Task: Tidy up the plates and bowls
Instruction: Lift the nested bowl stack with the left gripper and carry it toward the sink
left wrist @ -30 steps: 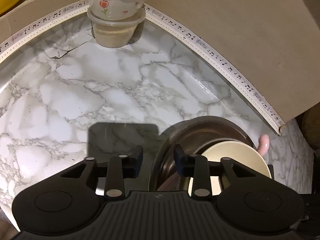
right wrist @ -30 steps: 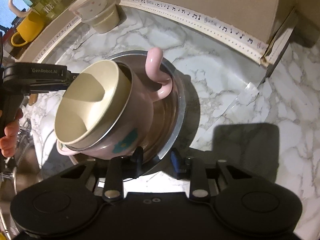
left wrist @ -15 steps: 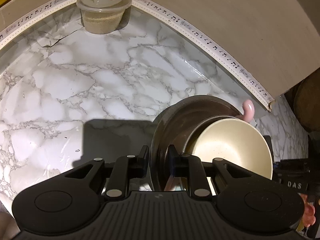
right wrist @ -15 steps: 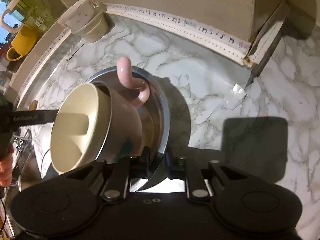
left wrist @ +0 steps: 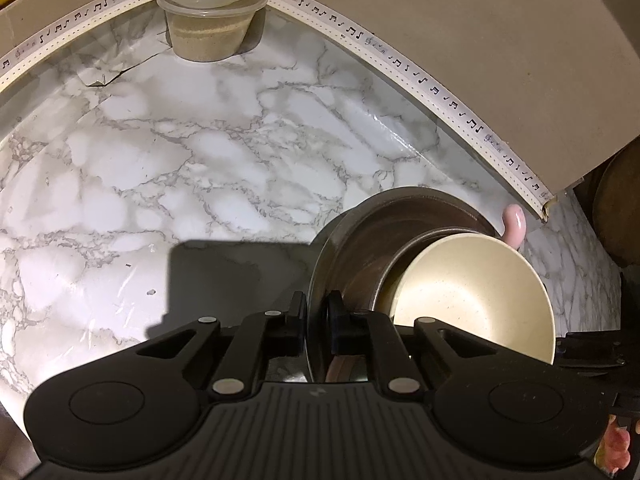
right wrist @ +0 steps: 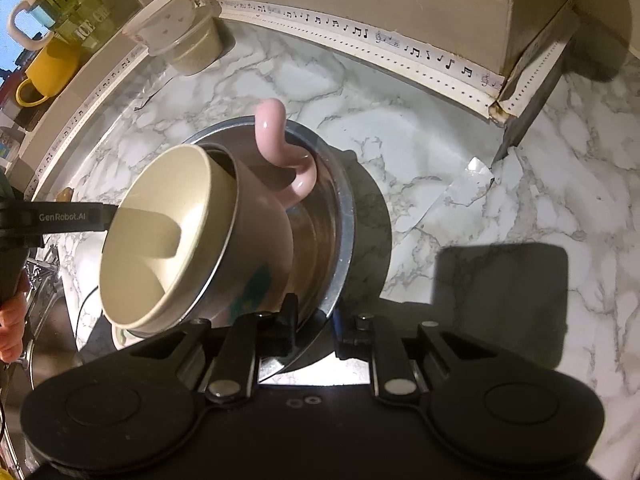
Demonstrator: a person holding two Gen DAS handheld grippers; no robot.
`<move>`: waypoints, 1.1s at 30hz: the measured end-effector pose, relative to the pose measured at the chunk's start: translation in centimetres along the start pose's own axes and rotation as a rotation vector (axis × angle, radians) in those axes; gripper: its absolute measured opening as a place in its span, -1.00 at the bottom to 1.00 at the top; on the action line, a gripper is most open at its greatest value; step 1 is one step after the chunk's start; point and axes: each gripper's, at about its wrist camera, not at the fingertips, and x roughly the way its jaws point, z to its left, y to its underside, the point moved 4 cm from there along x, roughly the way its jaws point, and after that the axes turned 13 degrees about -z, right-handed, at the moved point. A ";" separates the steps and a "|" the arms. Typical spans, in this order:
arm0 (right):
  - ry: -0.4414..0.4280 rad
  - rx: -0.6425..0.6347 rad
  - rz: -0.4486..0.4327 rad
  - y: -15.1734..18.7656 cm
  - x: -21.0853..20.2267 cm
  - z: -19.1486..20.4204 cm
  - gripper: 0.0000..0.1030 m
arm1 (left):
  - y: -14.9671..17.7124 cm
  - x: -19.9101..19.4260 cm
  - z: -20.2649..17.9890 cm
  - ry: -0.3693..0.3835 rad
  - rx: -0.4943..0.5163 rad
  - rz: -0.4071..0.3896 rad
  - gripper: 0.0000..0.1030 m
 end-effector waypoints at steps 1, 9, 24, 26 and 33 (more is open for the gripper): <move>0.003 -0.005 -0.004 0.0 -0.1 0.1 -0.68 | 0.0 -0.1 -0.1 -0.002 0.005 0.000 -0.80; 0.003 0.009 0.031 -0.6 -0.9 0.2 -0.68 | 0.1 -1.4 -0.3 -0.008 0.001 -0.006 -0.80; -0.022 -0.035 0.015 -1.1 -6.4 2.9 -0.69 | -0.4 -8.3 -2.1 -0.035 0.046 -0.027 -0.81; -0.027 -0.039 0.018 -0.6 -7.3 3.2 -0.69 | 0.1 -9.5 -2.4 -0.045 0.048 -0.033 -0.81; -0.048 -0.068 0.025 1.7 -10.1 4.3 -0.69 | 2.6 -13.0 -3.3 -0.061 0.072 -0.025 -0.80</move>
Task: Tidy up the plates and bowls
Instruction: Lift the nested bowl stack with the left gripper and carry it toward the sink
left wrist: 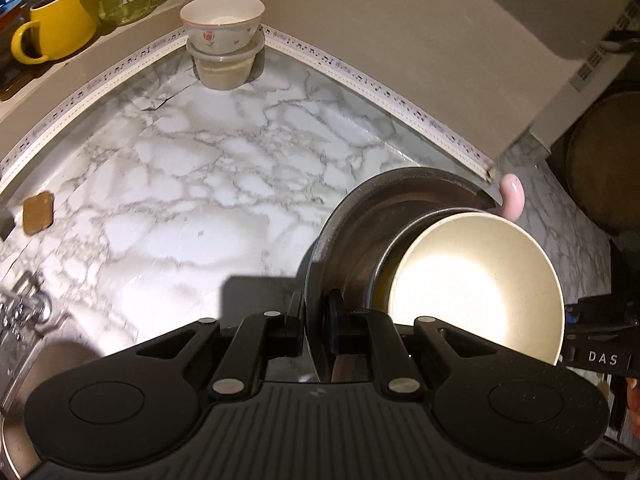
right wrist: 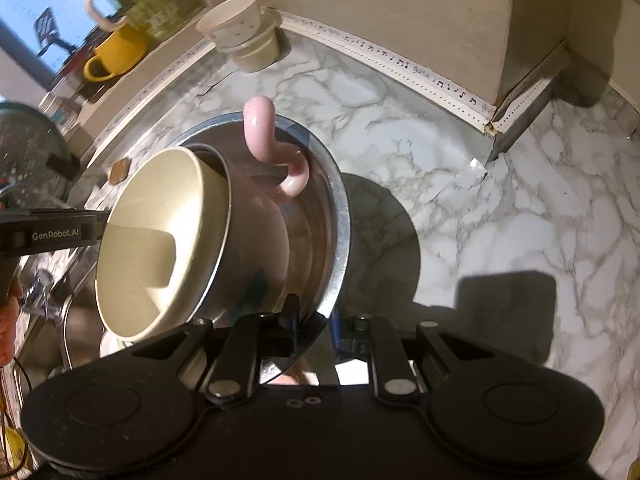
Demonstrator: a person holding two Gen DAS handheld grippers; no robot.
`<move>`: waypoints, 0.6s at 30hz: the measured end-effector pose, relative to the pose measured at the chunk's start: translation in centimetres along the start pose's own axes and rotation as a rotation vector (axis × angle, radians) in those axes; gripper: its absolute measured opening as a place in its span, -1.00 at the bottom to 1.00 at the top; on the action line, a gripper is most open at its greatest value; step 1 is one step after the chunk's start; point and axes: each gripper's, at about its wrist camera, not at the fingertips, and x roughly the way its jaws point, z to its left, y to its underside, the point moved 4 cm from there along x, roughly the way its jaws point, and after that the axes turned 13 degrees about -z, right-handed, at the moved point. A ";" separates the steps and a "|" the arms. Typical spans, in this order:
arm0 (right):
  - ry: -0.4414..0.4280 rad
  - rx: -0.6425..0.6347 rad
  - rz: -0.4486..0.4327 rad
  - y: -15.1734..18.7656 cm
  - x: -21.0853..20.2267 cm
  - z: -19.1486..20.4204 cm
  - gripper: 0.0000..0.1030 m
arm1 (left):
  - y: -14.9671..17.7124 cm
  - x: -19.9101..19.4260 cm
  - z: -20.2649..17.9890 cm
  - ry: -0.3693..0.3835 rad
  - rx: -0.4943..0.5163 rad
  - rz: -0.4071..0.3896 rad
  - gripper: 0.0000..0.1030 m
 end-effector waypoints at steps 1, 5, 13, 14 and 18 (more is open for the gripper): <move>-0.003 -0.004 0.002 0.3 -0.3 0.1 -0.69 | 0.4 -0.4 0.0 -0.001 -0.002 0.002 -0.80; -0.013 -0.011 0.017 2.0 -1.2 1.0 -0.69 | 2.1 -1.8 -0.1 -0.010 -0.002 0.011 -0.80; -0.042 -0.019 0.052 5.7 -2.0 2.0 -0.69 | 6.4 -4.0 0.3 -0.022 -0.024 0.042 -0.80; -0.043 -0.024 0.057 6.1 -2.0 2.2 -0.69 | 6.9 -4.2 0.4 -0.024 -0.022 0.047 -0.80; -0.039 -0.030 0.082 7.6 -1.9 2.5 -0.69 | 8.8 -4.5 0.3 -0.037 -0.018 0.073 -0.80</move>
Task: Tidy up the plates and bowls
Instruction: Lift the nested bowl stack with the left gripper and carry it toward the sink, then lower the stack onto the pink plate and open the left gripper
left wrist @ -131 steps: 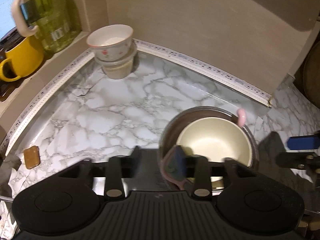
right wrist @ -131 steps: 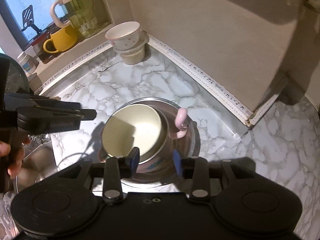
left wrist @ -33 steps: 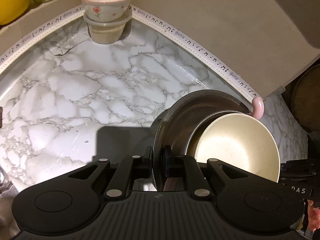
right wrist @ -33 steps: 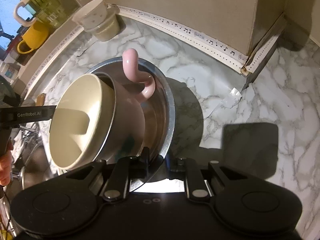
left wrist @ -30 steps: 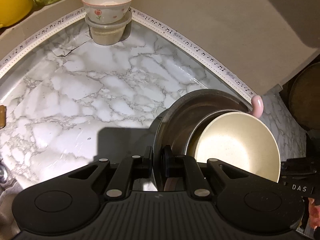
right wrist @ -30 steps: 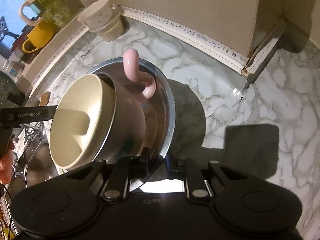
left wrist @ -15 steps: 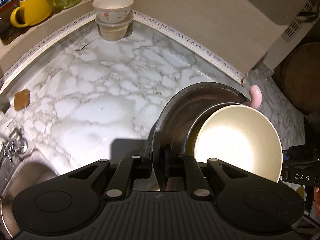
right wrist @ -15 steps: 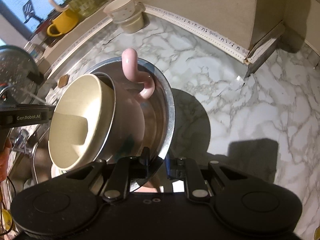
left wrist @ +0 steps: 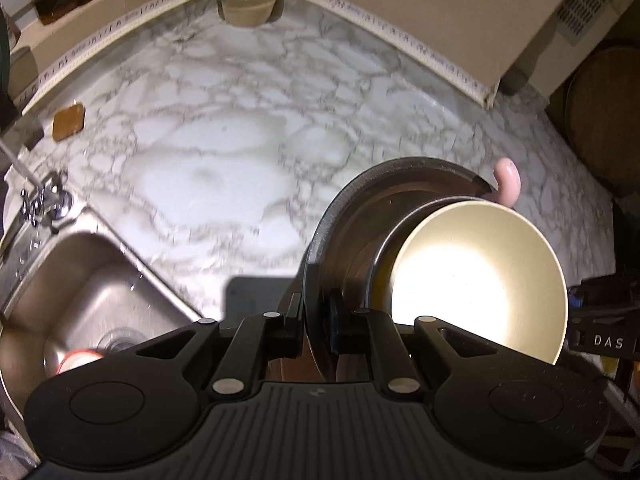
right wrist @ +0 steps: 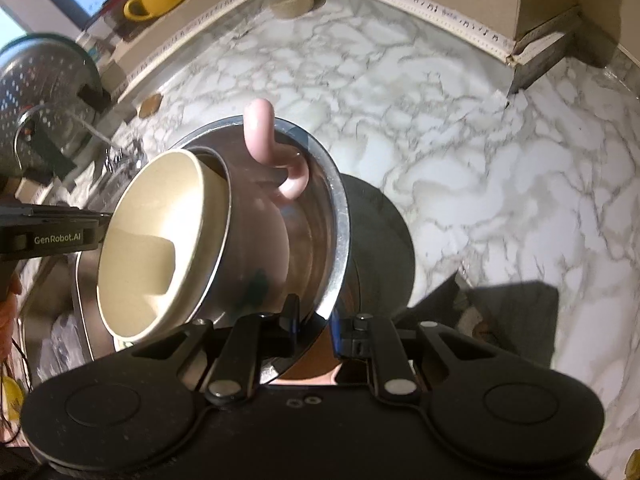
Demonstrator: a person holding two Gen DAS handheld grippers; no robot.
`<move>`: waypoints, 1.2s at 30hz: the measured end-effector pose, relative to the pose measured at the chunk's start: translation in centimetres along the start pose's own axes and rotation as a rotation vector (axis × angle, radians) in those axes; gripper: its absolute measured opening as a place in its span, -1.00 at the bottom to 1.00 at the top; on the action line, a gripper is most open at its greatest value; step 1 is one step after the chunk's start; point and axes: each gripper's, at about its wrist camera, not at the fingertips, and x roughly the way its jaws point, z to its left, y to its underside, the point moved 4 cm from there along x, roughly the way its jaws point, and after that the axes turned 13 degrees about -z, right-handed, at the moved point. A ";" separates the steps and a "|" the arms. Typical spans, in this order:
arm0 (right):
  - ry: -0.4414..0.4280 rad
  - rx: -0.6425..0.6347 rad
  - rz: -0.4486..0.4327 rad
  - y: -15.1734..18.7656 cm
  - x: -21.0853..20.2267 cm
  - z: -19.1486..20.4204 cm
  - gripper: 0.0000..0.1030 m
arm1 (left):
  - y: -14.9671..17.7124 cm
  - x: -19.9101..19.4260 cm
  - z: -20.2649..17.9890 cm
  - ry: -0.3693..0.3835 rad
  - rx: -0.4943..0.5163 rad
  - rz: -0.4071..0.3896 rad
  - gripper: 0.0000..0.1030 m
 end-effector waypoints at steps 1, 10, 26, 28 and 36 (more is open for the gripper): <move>-0.002 0.004 0.008 0.4 0.0 0.1 -0.69 | 0.4 0.0 0.0 -0.002 0.001 0.005 -0.80; -0.006 0.010 0.045 2.3 1.0 0.6 -0.69 | 3.0 0.4 0.8 -0.010 -0.013 0.036 -0.80; -0.001 0.036 0.057 3.8 2.3 0.1 -0.69 | 4.4 1.9 1.1 -0.016 -0.016 0.060 -0.80; 0.002 0.030 0.054 3.7 2.3 0.2 -0.69 | 4.4 2.0 1.1 -0.013 -0.019 0.060 -0.80; 0.006 0.024 0.044 3.8 2.3 0.3 -0.68 | 4.4 2.0 1.2 -0.004 -0.019 0.052 -0.79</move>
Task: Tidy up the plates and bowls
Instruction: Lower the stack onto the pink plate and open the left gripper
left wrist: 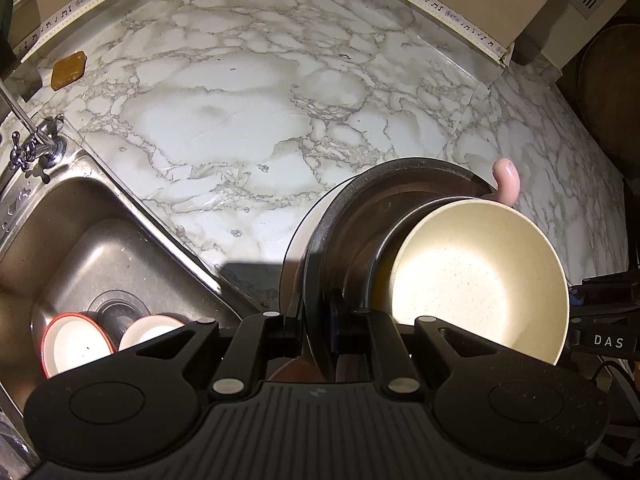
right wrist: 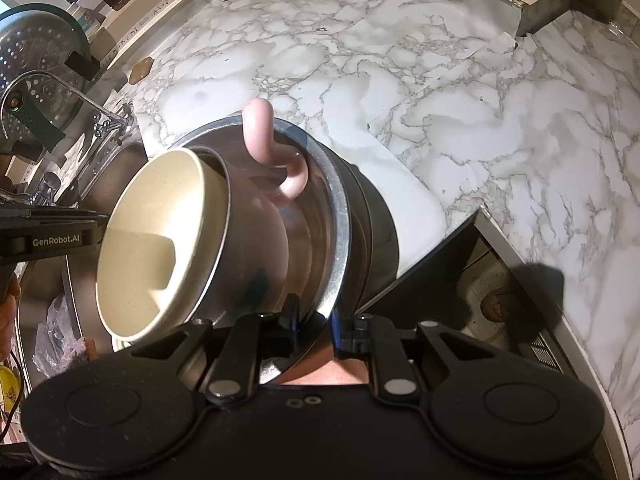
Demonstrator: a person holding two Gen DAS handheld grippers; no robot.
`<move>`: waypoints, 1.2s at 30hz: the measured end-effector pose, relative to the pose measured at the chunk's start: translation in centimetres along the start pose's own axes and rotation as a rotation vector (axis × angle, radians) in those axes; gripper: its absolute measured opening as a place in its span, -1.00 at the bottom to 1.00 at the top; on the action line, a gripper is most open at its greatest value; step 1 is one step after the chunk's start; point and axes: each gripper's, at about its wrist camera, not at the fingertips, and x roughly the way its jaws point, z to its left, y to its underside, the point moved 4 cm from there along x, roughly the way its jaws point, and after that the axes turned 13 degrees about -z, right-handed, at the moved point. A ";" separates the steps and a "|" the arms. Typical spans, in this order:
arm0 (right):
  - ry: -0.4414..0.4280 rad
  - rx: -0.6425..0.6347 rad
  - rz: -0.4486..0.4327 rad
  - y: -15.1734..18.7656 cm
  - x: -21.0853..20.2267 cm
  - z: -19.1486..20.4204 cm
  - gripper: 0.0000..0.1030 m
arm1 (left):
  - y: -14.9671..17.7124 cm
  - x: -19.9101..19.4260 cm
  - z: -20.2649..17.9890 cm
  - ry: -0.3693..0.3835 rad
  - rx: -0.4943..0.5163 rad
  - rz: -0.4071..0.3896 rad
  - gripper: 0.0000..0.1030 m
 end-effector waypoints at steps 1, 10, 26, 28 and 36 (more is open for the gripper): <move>0.002 0.000 -0.003 0.0 0.0 0.0 -0.67 | 0.0 0.0 0.0 0.002 -0.002 -0.002 -0.79; 0.010 0.013 -0.051 0.0 -0.7 -0.4 -0.57 | 0.4 -0.3 0.1 0.022 -0.003 -0.032 -0.78; -0.005 0.057 -0.144 0.4 -3.3 -1.1 -0.50 | 1.0 -2.1 0.2 0.005 0.030 -0.094 -0.76; -0.013 0.051 -0.153 0.4 -3.6 -1.1 -0.46 | 1.0 -2.6 0.1 0.008 0.024 -0.104 -0.75; -0.038 0.001 -0.181 0.3 -5.0 -0.8 -0.30 | 0.9 -4.4 0.2 0.004 -0.007 -0.136 -0.74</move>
